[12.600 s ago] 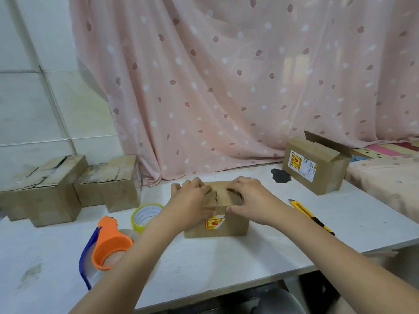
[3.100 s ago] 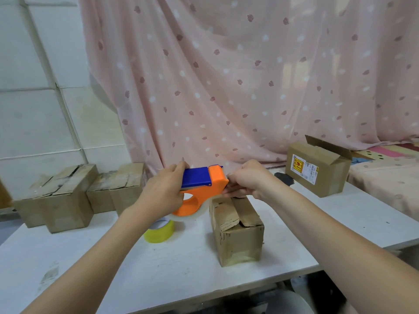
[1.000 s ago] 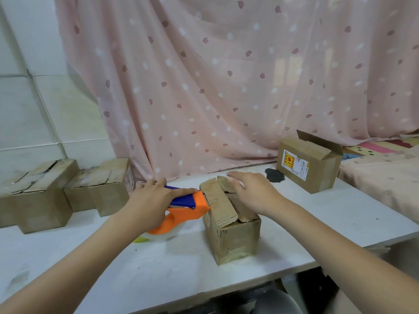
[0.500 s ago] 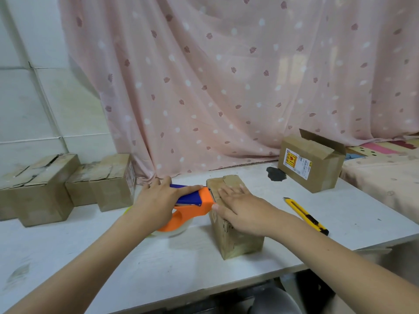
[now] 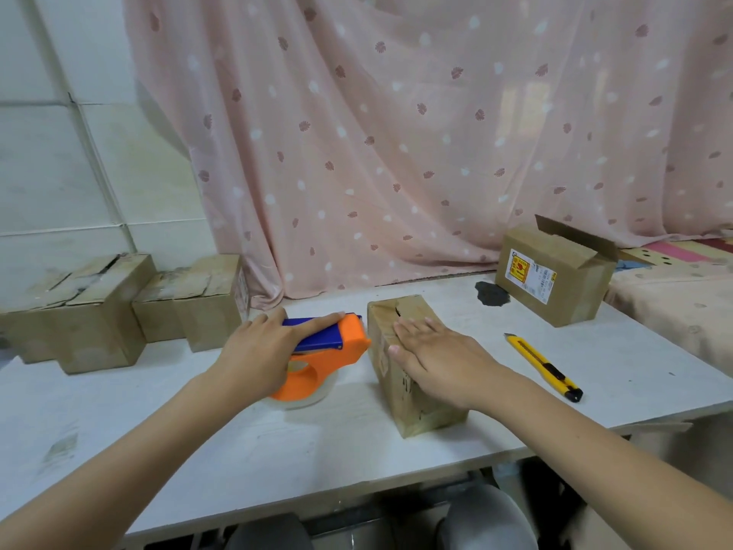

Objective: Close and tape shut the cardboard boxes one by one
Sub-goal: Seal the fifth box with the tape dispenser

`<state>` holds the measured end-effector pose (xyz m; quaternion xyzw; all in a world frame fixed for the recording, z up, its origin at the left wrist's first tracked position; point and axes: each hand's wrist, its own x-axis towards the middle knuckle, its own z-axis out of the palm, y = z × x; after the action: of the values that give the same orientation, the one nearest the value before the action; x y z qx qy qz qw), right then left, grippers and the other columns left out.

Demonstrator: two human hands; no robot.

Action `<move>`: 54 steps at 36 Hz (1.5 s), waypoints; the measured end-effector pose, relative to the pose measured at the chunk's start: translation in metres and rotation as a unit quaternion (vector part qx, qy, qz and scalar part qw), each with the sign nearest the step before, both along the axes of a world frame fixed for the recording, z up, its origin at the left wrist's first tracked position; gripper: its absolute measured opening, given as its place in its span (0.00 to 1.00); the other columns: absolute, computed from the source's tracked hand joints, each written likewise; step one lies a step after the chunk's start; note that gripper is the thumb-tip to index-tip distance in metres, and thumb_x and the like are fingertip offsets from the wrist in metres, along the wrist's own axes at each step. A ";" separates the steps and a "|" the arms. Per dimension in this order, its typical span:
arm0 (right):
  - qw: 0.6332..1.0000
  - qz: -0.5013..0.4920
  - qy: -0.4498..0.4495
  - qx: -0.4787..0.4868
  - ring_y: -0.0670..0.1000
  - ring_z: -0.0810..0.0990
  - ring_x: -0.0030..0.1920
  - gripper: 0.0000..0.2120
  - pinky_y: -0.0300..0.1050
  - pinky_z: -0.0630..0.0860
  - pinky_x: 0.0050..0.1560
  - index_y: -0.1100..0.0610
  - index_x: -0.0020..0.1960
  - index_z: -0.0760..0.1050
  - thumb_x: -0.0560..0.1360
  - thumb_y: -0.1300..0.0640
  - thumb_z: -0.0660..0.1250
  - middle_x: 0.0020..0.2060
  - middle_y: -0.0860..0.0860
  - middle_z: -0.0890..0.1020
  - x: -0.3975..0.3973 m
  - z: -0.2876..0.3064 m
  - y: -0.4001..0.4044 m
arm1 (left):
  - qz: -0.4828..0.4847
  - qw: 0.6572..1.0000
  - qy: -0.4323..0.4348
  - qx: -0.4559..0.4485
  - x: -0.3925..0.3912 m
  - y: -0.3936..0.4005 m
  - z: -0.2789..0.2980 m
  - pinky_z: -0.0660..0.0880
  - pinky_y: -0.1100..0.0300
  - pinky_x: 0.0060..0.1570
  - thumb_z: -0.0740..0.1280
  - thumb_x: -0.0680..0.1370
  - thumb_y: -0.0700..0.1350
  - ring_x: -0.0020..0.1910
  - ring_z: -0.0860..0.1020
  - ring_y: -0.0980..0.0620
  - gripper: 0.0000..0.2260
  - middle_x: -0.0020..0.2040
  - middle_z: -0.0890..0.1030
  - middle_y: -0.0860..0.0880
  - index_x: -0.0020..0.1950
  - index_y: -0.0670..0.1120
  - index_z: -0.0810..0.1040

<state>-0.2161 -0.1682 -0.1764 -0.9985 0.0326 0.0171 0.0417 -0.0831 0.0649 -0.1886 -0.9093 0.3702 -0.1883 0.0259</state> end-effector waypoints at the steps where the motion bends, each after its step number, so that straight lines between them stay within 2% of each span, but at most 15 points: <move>1: 1.000 0.002 0.000 -0.001 0.47 0.46 0.80 0.29 0.39 0.45 0.75 0.54 0.82 0.48 0.85 0.42 0.40 0.81 0.48 0.50 0.000 0.000 0.000 | 0.003 1.000 0.000 -0.001 -0.001 0.003 0.001 0.65 0.57 0.41 0.63 0.79 0.47 0.42 0.68 0.49 0.40 0.47 0.68 0.49 0.74 0.73 0.38; 5: 1.000 -0.003 0.000 -0.003 0.46 0.46 0.80 0.29 0.35 0.43 0.72 0.54 0.82 0.48 0.85 0.42 0.40 0.81 0.48 0.50 0.000 -0.001 0.001 | 0.029 0.999 -0.022 0.031 -0.004 0.009 0.002 0.63 0.58 0.41 0.61 0.79 0.45 0.45 0.70 0.49 0.40 0.49 0.69 0.49 0.73 0.73 0.34; 8: 1.000 -0.009 0.006 -0.003 0.46 0.46 0.80 0.29 0.38 0.44 0.74 0.54 0.82 0.48 0.85 0.42 0.41 0.81 0.48 0.50 0.000 0.000 0.002 | 0.050 0.997 -0.019 0.059 -0.008 0.011 0.003 0.63 0.59 0.41 0.60 0.79 0.43 0.45 0.68 0.50 0.41 0.50 0.67 0.50 0.72 0.72 0.31; 17: 0.999 -0.019 0.021 0.025 0.49 0.47 0.81 0.29 0.44 0.48 0.77 0.54 0.82 0.50 0.85 0.41 0.43 0.81 0.49 0.51 0.001 0.006 0.005 | 0.046 0.998 0.017 0.045 -0.014 0.001 -0.005 0.63 0.58 0.46 0.59 0.81 0.46 0.45 0.66 0.49 0.36 0.49 0.65 0.50 0.76 0.70 0.38; 21: 0.996 -0.041 -0.012 0.083 0.56 0.60 0.77 0.29 0.53 0.48 0.79 0.61 0.75 0.66 0.85 0.42 0.46 0.75 0.55 0.65 0.015 0.011 0.006 | 0.046 0.997 0.011 0.056 -0.013 -0.003 -0.005 0.63 0.57 0.47 0.57 0.81 0.45 0.45 0.65 0.49 0.36 0.49 0.64 0.49 0.76 0.71 0.39; 22: 0.993 -0.066 -0.029 0.096 0.58 0.62 0.75 0.29 0.56 0.51 0.79 0.61 0.75 0.64 0.85 0.42 0.48 0.75 0.56 0.65 0.020 0.013 0.006 | 0.044 0.997 0.008 0.058 -0.013 -0.004 -0.006 0.63 0.56 0.47 0.57 0.81 0.45 0.45 0.65 0.49 0.36 0.49 0.64 0.49 0.76 0.71 0.39; 25: 0.983 -0.148 -0.025 0.109 0.63 0.58 0.77 0.35 0.60 0.59 0.75 0.60 0.81 0.45 0.83 0.42 0.52 0.79 0.61 0.57 0.040 0.025 0.011 | 0.041 0.998 0.007 0.057 -0.011 -0.005 -0.007 0.63 0.56 0.47 0.57 0.80 0.44 0.45 0.64 0.48 0.35 0.49 0.64 0.50 0.77 0.71 0.40; 28: 0.955 -0.233 0.047 0.177 0.65 0.62 0.75 0.30 0.56 0.64 0.72 0.63 0.81 0.47 0.85 0.53 0.52 0.78 0.64 0.58 0.051 0.046 0.024 | 0.039 0.998 0.012 0.057 -0.011 -0.004 -0.007 0.63 0.56 0.48 0.57 0.80 0.44 0.45 0.64 0.49 0.36 0.49 0.64 0.50 0.77 0.71 0.40; 30: 0.956 -0.239 0.081 0.152 0.65 0.65 0.73 0.22 0.56 0.60 0.73 0.65 0.78 0.56 0.86 0.59 0.48 0.76 0.64 0.62 0.051 0.064 0.034 | 0.040 0.998 0.014 0.054 -0.011 -0.003 -0.007 0.64 0.56 0.48 0.57 0.80 0.44 0.45 0.65 0.48 0.36 0.49 0.64 0.50 0.76 0.71 0.40; 32: 0.968 -0.196 0.138 0.067 0.63 0.69 0.70 0.21 0.54 0.63 0.70 0.61 0.75 0.63 0.87 0.53 0.49 0.73 0.61 0.68 0.054 0.073 0.036 | 0.039 0.998 0.016 0.051 -0.011 -0.003 -0.007 0.65 0.55 0.49 0.57 0.80 0.44 0.46 0.66 0.48 0.36 0.49 0.64 0.49 0.76 0.71 0.39; 35: 0.968 -0.164 0.190 0.006 0.59 0.76 0.58 0.18 0.49 0.71 0.54 0.58 0.68 0.71 0.84 0.48 0.56 0.55 0.56 0.75 0.060 0.074 0.039 | 0.037 0.998 0.019 0.045 -0.011 -0.003 -0.008 0.66 0.55 0.50 0.57 0.80 0.44 0.50 0.70 0.47 0.36 0.50 0.64 0.49 0.76 0.71 0.40; 38: 0.967 -0.167 0.194 -0.020 0.58 0.74 0.52 0.09 0.48 0.72 0.50 0.55 0.55 0.69 0.83 0.50 0.58 0.47 0.54 0.71 0.073 0.069 0.035 | 0.042 0.998 0.012 0.042 -0.009 -0.004 -0.010 0.65 0.55 0.48 0.58 0.80 0.44 0.48 0.67 0.48 0.37 0.50 0.64 0.50 0.76 0.71 0.40; 42: 0.961 -0.185 0.206 -0.024 0.57 0.73 0.47 0.12 0.48 0.73 0.49 0.57 0.43 0.69 0.82 0.50 0.59 0.42 0.53 0.70 0.082 0.067 0.035 | 0.041 0.998 0.005 0.044 -0.009 -0.004 -0.010 0.64 0.55 0.47 0.59 0.81 0.44 0.49 0.69 0.47 0.37 0.50 0.64 0.50 0.76 0.71 0.39; 48: 0.953 -0.219 0.208 0.002 0.56 0.74 0.47 0.19 0.48 0.72 0.49 0.56 0.52 0.68 0.79 0.39 0.62 0.41 0.54 0.71 0.087 0.058 0.026 | 0.044 0.998 0.001 0.050 -0.009 0.002 -0.008 0.63 0.56 0.46 0.58 0.80 0.44 0.45 0.65 0.48 0.36 0.49 0.65 0.49 0.76 0.70 0.40; 54: 0.958 -0.221 0.184 0.002 0.59 0.75 0.52 0.26 0.49 0.72 0.48 0.54 0.61 0.72 0.75 0.34 0.65 0.51 0.54 0.73 0.099 0.043 0.023 | 0.037 0.998 -0.016 0.040 -0.010 0.015 -0.007 0.63 0.55 0.45 0.62 0.79 0.44 0.42 0.68 0.47 0.40 0.47 0.66 0.49 0.76 0.70 0.37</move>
<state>-0.1171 -0.1456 -0.1334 -0.9457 0.2597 0.1913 0.0398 -0.0928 0.0796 -0.1959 -0.9177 0.3426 -0.1867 0.0750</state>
